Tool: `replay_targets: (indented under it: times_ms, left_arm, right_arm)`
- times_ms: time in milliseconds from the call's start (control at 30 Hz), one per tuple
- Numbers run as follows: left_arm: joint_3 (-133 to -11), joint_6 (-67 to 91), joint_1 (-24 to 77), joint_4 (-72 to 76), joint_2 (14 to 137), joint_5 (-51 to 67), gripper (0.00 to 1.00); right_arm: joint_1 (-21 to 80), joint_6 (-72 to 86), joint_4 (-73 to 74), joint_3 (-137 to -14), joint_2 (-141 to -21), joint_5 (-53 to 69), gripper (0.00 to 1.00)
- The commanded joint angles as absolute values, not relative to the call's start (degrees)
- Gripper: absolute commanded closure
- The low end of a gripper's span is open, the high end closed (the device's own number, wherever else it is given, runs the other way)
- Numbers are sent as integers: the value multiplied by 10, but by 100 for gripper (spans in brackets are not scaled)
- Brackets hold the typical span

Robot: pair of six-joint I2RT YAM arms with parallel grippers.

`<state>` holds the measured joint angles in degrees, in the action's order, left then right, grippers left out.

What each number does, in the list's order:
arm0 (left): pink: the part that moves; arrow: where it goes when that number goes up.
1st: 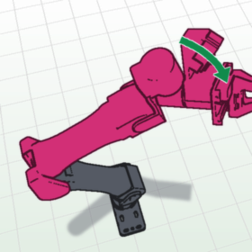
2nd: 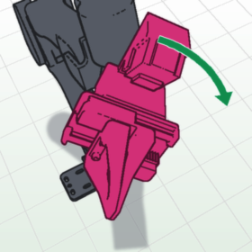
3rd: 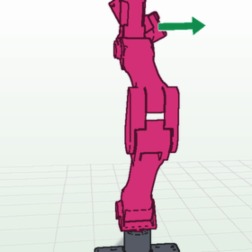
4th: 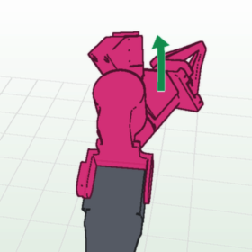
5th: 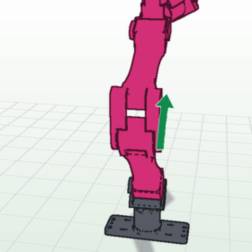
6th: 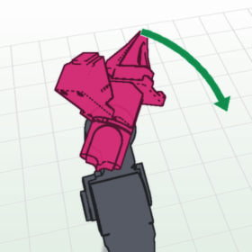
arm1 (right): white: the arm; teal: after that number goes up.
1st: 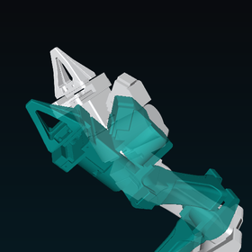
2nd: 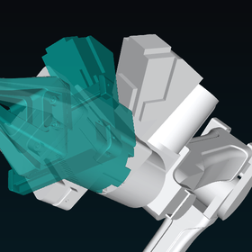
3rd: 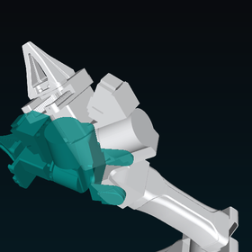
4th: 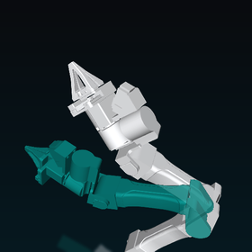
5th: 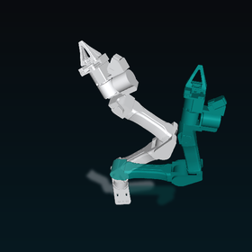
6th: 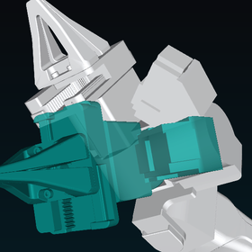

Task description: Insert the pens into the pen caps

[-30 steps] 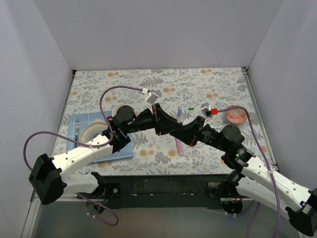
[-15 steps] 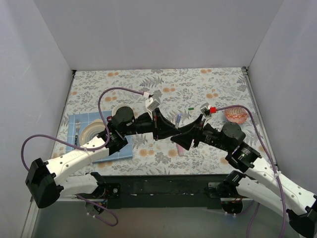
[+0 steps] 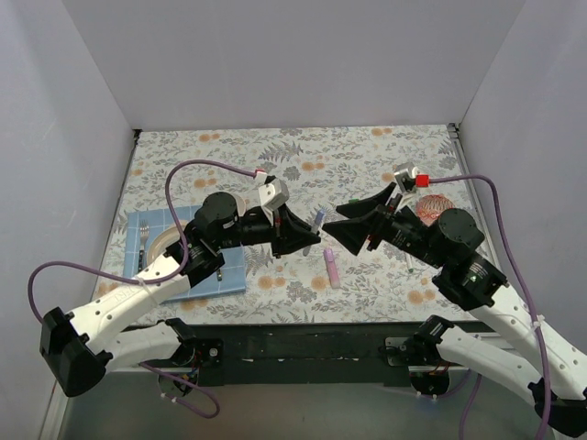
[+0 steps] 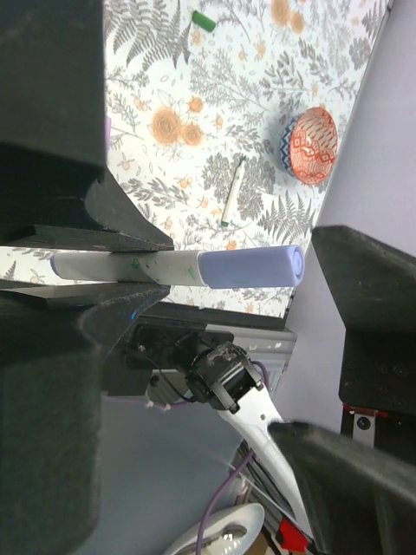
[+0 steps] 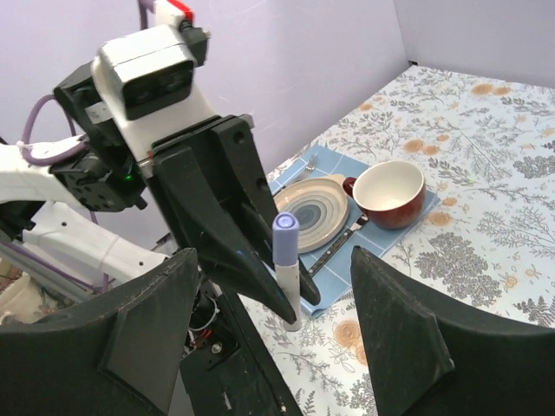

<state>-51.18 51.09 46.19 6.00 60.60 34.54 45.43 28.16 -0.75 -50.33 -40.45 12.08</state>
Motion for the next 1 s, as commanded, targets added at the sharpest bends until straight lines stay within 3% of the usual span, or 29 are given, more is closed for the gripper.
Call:
replay_targets:
  times_ms: [0, 600, 967]
  left_arm:
    - [-497, 475, 460, 51, 575, 318, 100]
    - [-485, 465, 460, 46, 563, 278, 100]
    - [-492, 465, 460, 40, 571, 268, 100]
  right_arm:
    - [453, 272, -40, -535, -432, 81, 22]
    - [453, 293, -99, -552, -504, 113, 25]
    - [453, 298, -113, -548, -534, 135, 39]
